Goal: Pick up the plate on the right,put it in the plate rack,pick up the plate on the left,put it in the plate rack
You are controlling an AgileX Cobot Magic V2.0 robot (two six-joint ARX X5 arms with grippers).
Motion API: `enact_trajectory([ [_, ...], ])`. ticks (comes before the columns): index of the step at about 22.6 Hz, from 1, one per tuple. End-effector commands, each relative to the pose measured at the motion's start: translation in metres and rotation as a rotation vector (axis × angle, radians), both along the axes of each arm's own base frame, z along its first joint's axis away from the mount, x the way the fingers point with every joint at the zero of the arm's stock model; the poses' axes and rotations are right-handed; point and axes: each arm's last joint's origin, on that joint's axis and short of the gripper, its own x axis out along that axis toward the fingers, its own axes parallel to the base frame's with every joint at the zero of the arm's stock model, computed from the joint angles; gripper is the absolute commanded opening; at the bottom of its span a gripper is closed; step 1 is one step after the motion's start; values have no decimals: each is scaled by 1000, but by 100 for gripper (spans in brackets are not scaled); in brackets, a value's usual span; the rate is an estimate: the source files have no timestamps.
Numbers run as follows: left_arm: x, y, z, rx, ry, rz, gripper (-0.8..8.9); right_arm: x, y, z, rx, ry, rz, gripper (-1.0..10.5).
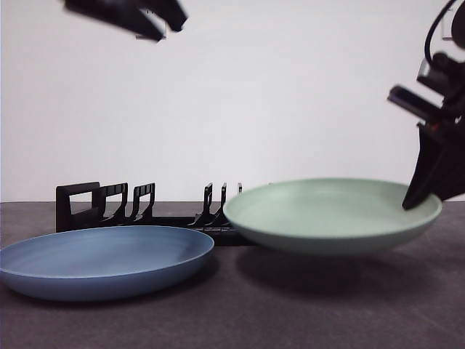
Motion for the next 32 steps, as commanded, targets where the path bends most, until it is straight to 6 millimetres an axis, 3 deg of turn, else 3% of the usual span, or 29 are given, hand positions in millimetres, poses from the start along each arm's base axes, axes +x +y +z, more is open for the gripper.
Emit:
enact_trajectory([
  [1,-14,-16,-1,132,-138,-137,344,0,0,10,19,16,-15,-16],
  [11,-48,-75,-38,445,-247,-332,343,3,2,51,0,60,13,-16],
  [18,-41,-103,-69,570,-277,-347,343,1,5,59,85,85,95,-16],
  [24,-36,-112,-75,558,-299,-325,340,-1,4,58,83,100,117,-16],
  [29,-35,-112,-73,542,-309,-315,67,-2,4,58,80,102,122,-16],
  [32,-34,-112,-74,543,-297,-326,15,-2,4,58,80,102,122,-16],
])
